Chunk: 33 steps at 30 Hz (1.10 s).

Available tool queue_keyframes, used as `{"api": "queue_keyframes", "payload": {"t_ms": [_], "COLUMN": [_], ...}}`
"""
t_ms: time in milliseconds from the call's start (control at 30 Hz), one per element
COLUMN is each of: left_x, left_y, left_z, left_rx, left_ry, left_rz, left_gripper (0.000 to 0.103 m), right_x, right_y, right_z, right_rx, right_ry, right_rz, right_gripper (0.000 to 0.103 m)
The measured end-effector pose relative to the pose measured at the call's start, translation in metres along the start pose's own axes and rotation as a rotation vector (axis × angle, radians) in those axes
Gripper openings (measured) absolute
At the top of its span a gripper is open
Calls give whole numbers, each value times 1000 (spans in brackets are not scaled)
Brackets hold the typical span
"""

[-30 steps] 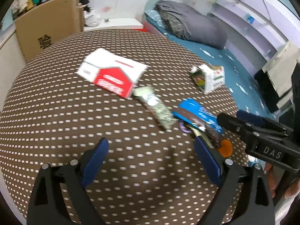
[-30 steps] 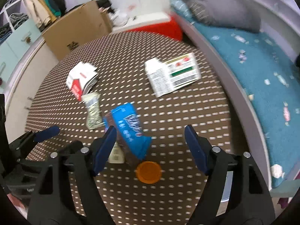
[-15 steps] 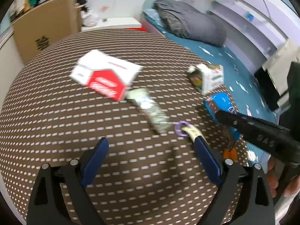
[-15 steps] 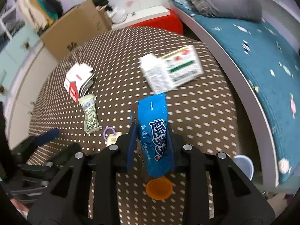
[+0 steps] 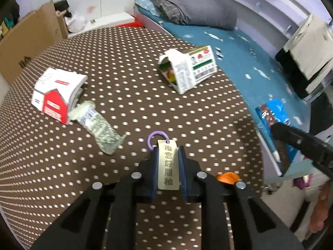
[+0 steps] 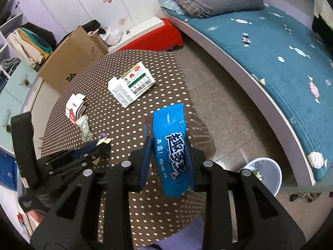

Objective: Collect trash
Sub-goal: 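Grasp the purple-ringed paper tag with the left tool, then carry the tag in the left tool and wrapper in the right tool over the bin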

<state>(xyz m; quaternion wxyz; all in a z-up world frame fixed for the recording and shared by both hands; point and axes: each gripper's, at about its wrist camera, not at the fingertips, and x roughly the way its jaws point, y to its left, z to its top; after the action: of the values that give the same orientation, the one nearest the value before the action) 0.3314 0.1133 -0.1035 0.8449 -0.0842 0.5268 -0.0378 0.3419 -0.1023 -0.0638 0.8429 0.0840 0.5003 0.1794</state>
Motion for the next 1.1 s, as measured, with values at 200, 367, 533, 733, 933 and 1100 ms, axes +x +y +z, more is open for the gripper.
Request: {"api": "queue_keyframes", "payload": {"t_ms": [200,367,533,733,933,1100], "left_x": [-15,-24,-30,-30,-28,-24], "left_y": [-12,-40,-74,-115,-162,-203], "left_z": [-3,-7,-11,-18,-33,-45], "left_rx": [24,56,119,204,296,375], "left_ry": [-35,-66,-88,-95,-93,-84], "left_rz": [3,7,-14,-42,-83,-125], "left_gripper": [17,18,17,18,18,18], "right_x": [-10,-23,-41,-64,-85,-103], "right_y": [-16,-30,-48,-76,-106,-130], "right_z": [-4,-13,-25,-41,-61,-78], "right_rx": [28,48,75,133,199,251], "right_ry": [-16,-33,-63,-103,-144,-177], "right_rz": [-9,-21,-28,-43,-74,-119], "right_gripper": [29,29,29,29,29,29]}}
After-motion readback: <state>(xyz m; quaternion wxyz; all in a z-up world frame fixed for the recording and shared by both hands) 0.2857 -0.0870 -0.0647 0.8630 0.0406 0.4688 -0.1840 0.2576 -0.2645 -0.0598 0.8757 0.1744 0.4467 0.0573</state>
